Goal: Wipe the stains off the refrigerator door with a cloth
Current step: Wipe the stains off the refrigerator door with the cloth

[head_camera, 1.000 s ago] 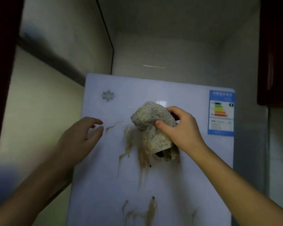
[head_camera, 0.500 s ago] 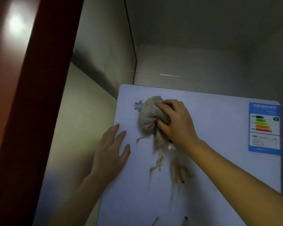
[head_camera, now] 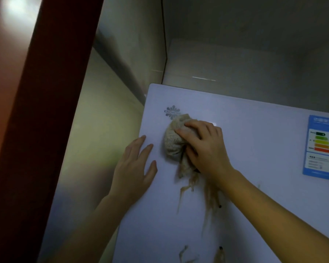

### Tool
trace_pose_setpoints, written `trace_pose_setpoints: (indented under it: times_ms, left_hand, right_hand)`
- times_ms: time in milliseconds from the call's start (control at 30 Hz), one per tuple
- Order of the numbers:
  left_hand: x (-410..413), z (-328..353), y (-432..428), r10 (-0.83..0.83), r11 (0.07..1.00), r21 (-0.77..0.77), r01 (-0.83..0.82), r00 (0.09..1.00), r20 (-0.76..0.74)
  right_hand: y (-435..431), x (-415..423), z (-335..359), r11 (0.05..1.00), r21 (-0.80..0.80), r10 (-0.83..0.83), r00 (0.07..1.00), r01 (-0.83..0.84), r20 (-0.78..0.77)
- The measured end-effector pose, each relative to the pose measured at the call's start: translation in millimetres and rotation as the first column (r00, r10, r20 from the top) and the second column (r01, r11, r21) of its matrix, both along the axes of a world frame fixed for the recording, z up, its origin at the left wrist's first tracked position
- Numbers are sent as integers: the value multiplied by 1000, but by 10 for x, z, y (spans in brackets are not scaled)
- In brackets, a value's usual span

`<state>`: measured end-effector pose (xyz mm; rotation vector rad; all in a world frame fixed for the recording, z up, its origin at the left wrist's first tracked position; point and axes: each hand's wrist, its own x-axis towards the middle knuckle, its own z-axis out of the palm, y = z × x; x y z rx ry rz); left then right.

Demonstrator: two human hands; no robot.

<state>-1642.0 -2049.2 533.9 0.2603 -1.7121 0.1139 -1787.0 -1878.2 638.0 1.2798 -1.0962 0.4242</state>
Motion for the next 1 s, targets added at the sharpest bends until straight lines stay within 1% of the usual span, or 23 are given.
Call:
trace_pose_setpoints:
  times_ms: [100, 233, 333, 567, 633, 700, 767, 833, 900, 933, 1000]
  left_hand:
    - [0, -12, -21, 17, 999, -31, -17, 1000, -1]
    - [2, -32, -62, 31, 998, -63, -31, 1000, 2]
    - [2, -39, -72, 48, 995, -88, -48, 999, -5]
    - [-16, -56, -80, 90, 990, -108, -89, 996, -1]
    - [-31, -65, -78, 97, 990, -101, -97, 995, -2]
    - [-49, -75, -77, 108, 989, -106, -108, 994, -9]
    - [-66, -86, -81, 122, 985, -120, -123, 992, -19]
    - [-76, -111, -96, 134, 981, -142, -135, 991, -18]
    - [-84, -153, -117, 149, 974, -174, -148, 989, -8]
    - [-91, -175, -124, 151, 971, -186, -149, 988, -3]
    - [-103, -198, -127, 146, 971, -189, -143, 989, 0]
  right_hand:
    - [-6, -8, -32, 1000, 16, 9, 997, -10, 71]
    - [-52, 10, -50, 998, 16, 65, 988, -68, 142]
    - [-76, -9, -50, 997, 1, 77, 988, -78, 130]
    - [-20, -155, -2, 1000, -21, 15, 1000, -15, -16]
    - [11, -185, 45, 998, -69, 14, 1000, -13, 15]
    - [37, -214, 69, 991, -130, 32, 996, -20, 85]
    - [40, -214, 33, 989, -143, 51, 993, -35, 109]
    - [24, -205, -77, 998, -52, 37, 999, -35, 39]
    - [33, -230, -161, 997, 74, 16, 995, -9, -98]
    - [52, -256, -146, 995, 103, 10, 990, 5, -143]
    - [74, -291, -17, 997, 71, 4, 990, 5, -138]
